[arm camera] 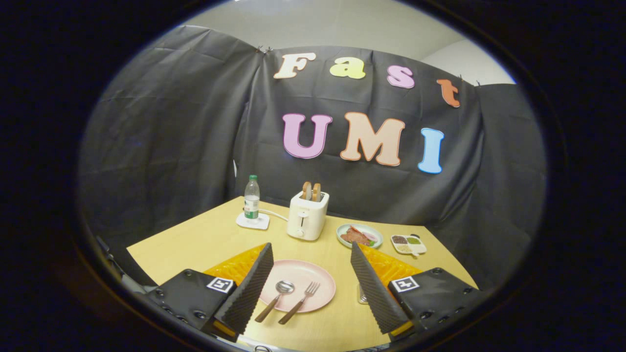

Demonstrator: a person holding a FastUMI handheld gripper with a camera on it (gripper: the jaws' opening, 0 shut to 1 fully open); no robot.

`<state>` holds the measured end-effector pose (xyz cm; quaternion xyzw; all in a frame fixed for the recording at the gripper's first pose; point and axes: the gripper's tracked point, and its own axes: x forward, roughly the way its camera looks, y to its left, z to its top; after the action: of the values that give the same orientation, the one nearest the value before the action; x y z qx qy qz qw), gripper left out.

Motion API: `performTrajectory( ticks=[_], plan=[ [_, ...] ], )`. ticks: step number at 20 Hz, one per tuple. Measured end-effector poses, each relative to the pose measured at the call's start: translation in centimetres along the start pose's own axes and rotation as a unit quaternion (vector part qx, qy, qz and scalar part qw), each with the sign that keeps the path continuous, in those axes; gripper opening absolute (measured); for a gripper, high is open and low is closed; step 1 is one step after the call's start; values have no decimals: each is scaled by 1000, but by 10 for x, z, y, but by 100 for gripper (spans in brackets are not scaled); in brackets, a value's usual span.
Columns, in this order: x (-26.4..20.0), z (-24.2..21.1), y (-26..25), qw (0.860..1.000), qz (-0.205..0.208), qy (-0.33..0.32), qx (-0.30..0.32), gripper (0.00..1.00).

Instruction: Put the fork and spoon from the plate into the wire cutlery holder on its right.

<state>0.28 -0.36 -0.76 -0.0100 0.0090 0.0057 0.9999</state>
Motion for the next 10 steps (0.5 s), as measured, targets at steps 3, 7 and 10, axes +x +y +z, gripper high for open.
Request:
performTrajectory(
  ticks=[3,7,10],
  plan=[
    [1,-7,4,1000,4,8,-4,100],
    [1,-17,7,1000,5,18,-3,100],
    [4,-30,9,1000,-6,29,6,100]
  ],
)
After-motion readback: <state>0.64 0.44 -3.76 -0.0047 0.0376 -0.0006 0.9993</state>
